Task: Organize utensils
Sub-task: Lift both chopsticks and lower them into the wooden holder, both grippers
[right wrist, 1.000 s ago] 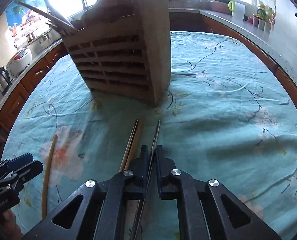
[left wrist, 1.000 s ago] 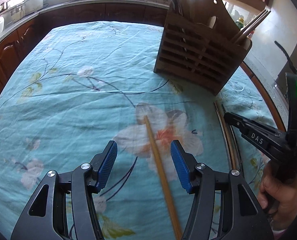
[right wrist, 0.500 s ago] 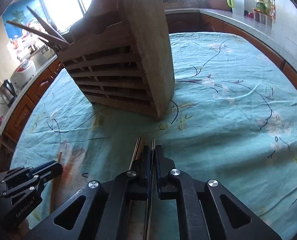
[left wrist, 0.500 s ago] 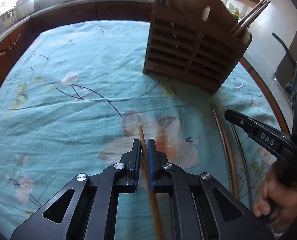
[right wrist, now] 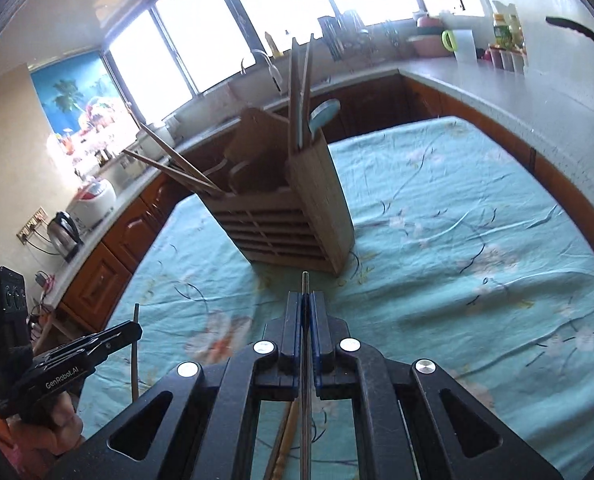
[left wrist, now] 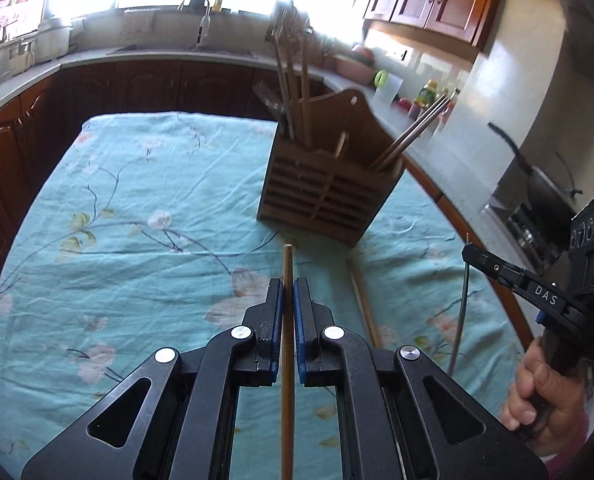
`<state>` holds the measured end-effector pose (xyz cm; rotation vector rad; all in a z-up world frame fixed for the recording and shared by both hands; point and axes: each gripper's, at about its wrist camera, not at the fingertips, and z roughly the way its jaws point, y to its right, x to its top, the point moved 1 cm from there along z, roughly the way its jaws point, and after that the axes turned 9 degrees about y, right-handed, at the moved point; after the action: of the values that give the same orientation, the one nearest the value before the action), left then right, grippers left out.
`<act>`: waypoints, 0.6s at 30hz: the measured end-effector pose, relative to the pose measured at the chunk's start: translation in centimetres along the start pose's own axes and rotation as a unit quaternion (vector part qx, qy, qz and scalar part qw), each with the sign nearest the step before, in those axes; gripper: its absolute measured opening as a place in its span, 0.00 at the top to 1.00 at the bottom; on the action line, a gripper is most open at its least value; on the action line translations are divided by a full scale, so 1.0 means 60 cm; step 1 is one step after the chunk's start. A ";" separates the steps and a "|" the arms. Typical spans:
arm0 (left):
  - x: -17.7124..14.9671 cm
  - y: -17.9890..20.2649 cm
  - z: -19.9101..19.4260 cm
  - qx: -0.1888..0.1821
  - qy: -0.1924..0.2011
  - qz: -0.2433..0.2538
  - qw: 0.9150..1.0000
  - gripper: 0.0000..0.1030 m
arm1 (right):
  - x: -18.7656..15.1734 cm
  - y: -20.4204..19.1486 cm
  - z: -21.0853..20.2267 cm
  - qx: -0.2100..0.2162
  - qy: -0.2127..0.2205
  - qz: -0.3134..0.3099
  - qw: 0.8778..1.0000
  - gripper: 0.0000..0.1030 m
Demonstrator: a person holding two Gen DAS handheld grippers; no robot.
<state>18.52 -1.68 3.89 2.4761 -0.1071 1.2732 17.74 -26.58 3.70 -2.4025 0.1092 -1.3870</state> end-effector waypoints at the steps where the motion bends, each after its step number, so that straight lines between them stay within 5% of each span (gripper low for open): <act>1: 0.004 0.002 -0.010 -0.003 0.006 0.000 1.000 0.95 | 0.006 -0.005 -0.012 0.004 0.007 0.001 1.000 0.96; 18: 0.078 0.022 -0.103 -0.025 0.083 0.003 0.996 0.95 | 0.108 -0.058 -0.123 0.023 0.118 -0.029 0.992 0.96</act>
<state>16.20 -0.36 11.28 2.3191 -0.1046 1.4546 14.41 -26.90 13.56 -2.2118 0.0684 -1.6775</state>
